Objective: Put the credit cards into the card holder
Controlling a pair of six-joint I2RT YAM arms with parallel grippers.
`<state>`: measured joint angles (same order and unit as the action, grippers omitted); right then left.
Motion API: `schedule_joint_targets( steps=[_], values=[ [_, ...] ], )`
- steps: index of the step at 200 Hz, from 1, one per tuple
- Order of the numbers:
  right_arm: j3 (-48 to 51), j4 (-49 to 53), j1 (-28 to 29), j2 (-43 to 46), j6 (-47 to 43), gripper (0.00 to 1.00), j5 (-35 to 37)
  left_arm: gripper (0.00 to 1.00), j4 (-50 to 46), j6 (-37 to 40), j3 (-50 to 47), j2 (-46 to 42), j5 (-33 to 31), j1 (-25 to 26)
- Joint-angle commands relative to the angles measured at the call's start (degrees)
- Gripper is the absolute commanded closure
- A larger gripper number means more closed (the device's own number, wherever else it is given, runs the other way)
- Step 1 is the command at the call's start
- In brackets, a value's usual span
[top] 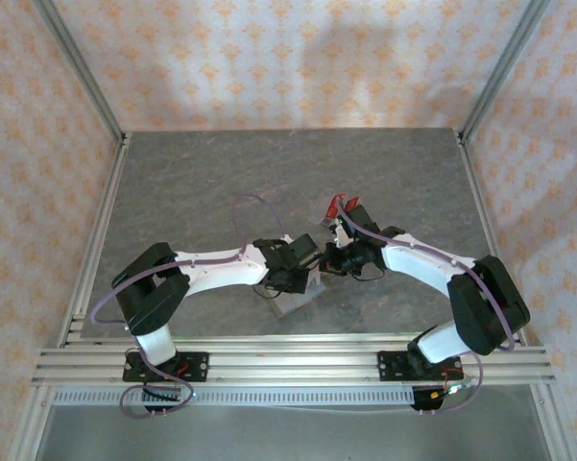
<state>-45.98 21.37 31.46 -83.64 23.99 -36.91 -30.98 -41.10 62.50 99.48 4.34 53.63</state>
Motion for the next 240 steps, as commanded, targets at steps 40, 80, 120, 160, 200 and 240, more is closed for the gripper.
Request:
schedule_joint_targets(
  steps=[40, 80, 120, 160, 200, 240],
  values=[
    [-0.33, 0.37, 0.35, -1.52, 0.04, 1.00, 1.75, 0.86, -0.99, -0.50, -3.89, -4.63, -3.29, 0.75],
    [-0.27, 0.39, 0.35, -1.69, 0.06, 1.00, 1.92, 0.81, -0.65, -0.97, -6.21, -7.19, -3.54, 0.70],
    [-0.34, 0.43, 0.35, -2.05, -0.06, 1.00, 2.01, 0.73, 1.08, -2.02, -9.69, -10.67, -3.63, 0.61],
    [-0.53, 0.61, 0.35, -1.96, -0.26, 1.00, 2.01, 0.70, 2.37, -3.90, -14.49, -16.80, -4.47, -0.41],
    [-0.85, 0.96, 0.35, -1.69, -0.54, 1.00, 2.10, 0.64, 1.36, -7.26, -20.71, -22.89, -3.38, -4.68],
    [-1.56, 1.38, 0.35, -0.89, -1.13, 1.00, 1.92, 0.56, 3.91, -5.92, -18.82, -22.65, 2.32, -5.29]
  ],
)
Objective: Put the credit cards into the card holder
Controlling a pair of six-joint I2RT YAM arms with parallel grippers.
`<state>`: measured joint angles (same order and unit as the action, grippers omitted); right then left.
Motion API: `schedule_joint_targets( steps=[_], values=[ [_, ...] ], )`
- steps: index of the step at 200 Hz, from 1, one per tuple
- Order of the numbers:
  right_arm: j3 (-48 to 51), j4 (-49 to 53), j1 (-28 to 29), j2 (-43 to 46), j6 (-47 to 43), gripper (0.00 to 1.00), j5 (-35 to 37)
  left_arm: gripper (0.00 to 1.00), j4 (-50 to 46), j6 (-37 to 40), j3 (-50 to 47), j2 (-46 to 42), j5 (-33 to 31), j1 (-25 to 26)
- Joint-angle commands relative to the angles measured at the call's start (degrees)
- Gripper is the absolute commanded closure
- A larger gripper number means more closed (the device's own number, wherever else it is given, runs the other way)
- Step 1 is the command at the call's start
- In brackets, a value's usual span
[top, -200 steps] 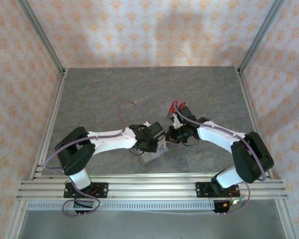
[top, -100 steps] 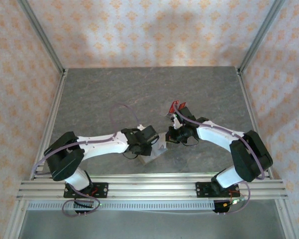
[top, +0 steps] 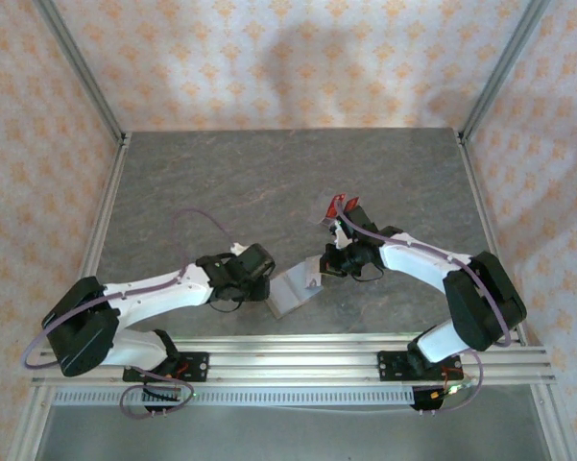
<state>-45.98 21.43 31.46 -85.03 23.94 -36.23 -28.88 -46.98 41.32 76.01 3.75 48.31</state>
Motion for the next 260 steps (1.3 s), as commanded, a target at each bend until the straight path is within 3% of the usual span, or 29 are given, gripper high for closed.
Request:
schedule_joint_targets(
  steps=[1, 25, 56, 95, 139, 162, 195, 260],
  values=[
    [-1.57, 1.32, 0.35, 0.54, -1.09, 1.00, 1.20, 0.56, 1.86, 0.01, 2.45, 0.99, 3.09, 0.02],
    [-2.53, 1.77, 0.35, 0.69, -1.52, 1.00, 0.82, 0.55, 4.33, 0.59, 5.09, 4.56, 6.46, 0.20],
    [-3.27, 2.45, 0.35, 1.60, -1.93, 1.00, 1.02, 0.55, 2.32, 0.74, 7.96, 9.93, 6.26, 0.22],
    [-4.36, 3.62, 0.35, 2.06, -2.66, 1.00, 1.35, 0.58, -3.58, 1.20, 9.67, 13.16, 2.44, 1.82],
    [-5.57, 3.97, 0.36, 1.49, -2.94, 1.00, 1.03, 0.59, -2.39, 0.58, 9.04, 15.95, 2.07, 2.18],
    [-5.79, 4.13, 0.35, 1.95, -2.98, 1.00, 0.98, 0.64, -1.27, 1.31, 9.97, 18.38, 1.26, 1.19],
    [-5.46, 3.69, 0.37, 2.72, -3.11, 1.00, 0.86, 0.68, -2.35, 6.04, 13.10, 20.62, -2.28, 0.09],
    [-1.66, -5.96, 0.09, 3.03, -1.88, 1.00, -2.84, 0.74, -3.63, 13.92, 18.09, 24.62, -1.81, -2.64]
  ],
)
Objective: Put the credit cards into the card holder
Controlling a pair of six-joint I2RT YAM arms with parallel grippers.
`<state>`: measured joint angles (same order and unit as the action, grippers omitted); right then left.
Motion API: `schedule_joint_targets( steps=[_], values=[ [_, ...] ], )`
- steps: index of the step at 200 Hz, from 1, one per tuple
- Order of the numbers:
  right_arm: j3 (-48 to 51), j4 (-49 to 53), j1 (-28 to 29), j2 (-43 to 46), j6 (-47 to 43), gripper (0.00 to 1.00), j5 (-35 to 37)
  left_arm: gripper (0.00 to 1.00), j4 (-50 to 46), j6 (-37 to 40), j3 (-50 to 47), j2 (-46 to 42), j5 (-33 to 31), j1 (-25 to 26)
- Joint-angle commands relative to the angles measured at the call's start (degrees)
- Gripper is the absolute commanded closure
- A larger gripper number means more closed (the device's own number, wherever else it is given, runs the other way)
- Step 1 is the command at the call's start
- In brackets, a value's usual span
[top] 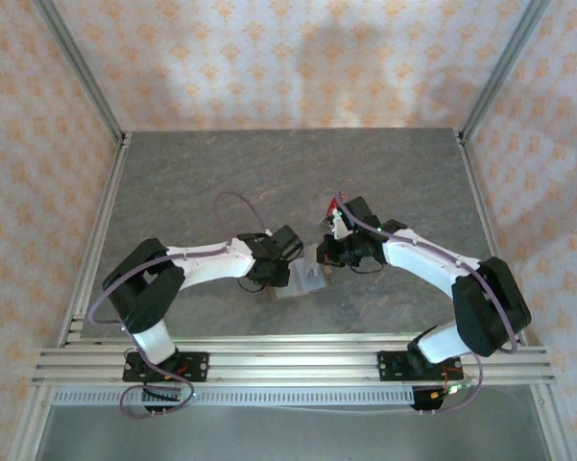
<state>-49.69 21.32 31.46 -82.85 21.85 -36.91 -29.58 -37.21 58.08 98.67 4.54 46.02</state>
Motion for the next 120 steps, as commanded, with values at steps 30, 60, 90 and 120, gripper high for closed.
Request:
schedule_joint_targets(
  steps=[30, 60, 90, 120],
  values=[
    [4.43, -12.46, 0.09, -0.49, 2.02, 1.00, -4.16, 0.76, -2.25, 4.69, -0.06, 0.55, -0.60, -0.32],
    [6.25, -17.98, 0.09, -2.18, 3.18, 1.00, -5.33, 0.77, -1.88, 4.47, -1.99, -1.15, 0.25, -0.34],
    [7.24, -20.37, 0.09, -3.07, 3.40, 1.00, -5.18, 0.79, -1.62, 4.34, -3.36, -2.38, 0.89, 0.03],
    [7.96, -22.09, 0.09, -4.37, 3.72, 1.00, -6.36, 0.79, -1.71, 4.41, -3.26, -1.76, 0.89, 0.00]
  ],
)
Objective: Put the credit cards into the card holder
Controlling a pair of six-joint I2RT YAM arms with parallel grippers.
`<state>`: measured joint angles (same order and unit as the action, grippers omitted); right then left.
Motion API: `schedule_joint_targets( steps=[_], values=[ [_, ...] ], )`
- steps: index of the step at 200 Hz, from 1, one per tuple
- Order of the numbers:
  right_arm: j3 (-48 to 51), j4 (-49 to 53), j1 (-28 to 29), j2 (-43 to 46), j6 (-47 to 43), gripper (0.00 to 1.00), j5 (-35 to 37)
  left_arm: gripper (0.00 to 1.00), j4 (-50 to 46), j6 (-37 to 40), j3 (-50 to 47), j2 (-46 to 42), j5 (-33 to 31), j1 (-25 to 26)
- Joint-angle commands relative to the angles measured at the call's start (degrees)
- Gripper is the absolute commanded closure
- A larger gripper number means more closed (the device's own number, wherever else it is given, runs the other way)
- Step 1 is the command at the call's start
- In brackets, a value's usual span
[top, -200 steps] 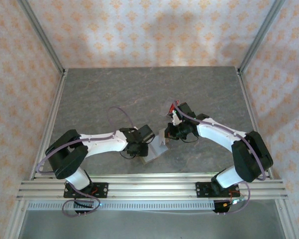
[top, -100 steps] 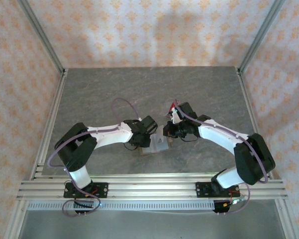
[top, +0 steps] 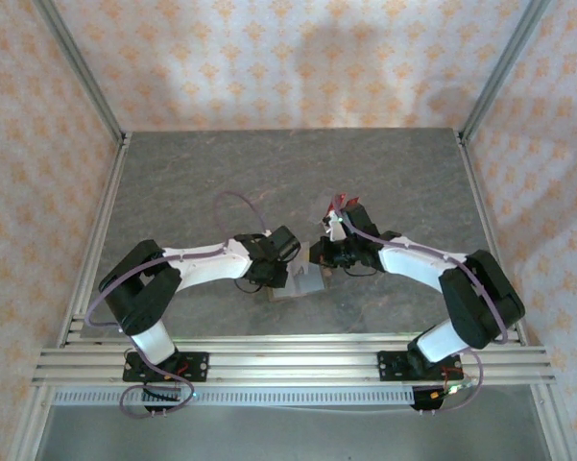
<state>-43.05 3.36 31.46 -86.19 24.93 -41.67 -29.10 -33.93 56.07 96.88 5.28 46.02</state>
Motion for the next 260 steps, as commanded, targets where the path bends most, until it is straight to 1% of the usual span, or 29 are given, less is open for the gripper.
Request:
schedule_joint_targets(
  steps=[1, 50, 95, 161, 200, 260],
  values=[
    [1.35, -4.18, 0.09, -1.01, 0.65, 1.00, -1.63, 0.79, -2.15, 1.10, -1.24, 0.05, 0.11, 0.02],
    [2.74, -5.78, 0.09, -2.17, 0.55, 1.00, -1.39, 0.81, -2.01, 0.78, -0.94, 0.86, 0.17, 0.01],
    [4.45, -9.38, 0.09, -3.84, 1.74, 1.00, -2.67, 0.80, -1.92, 0.62, -1.31, 0.90, -0.06, 0.00],
    [7.42, -10.38, 0.18, -2.94, 2.04, 1.00, -4.02, 0.81, -1.51, 0.36, -1.06, 1.29, 0.01, 0.01],
    [8.54, -9.57, 0.35, -2.27, 2.07, 1.00, -4.58, 0.80, -1.23, 0.28, -1.01, 1.74, -0.14, -0.11],
    [7.33, -4.36, 0.55, -1.59, -0.22, 1.00, -5.43, 0.80, -0.65, 0.57, -1.40, 2.00, 0.00, -0.06]
  ],
)
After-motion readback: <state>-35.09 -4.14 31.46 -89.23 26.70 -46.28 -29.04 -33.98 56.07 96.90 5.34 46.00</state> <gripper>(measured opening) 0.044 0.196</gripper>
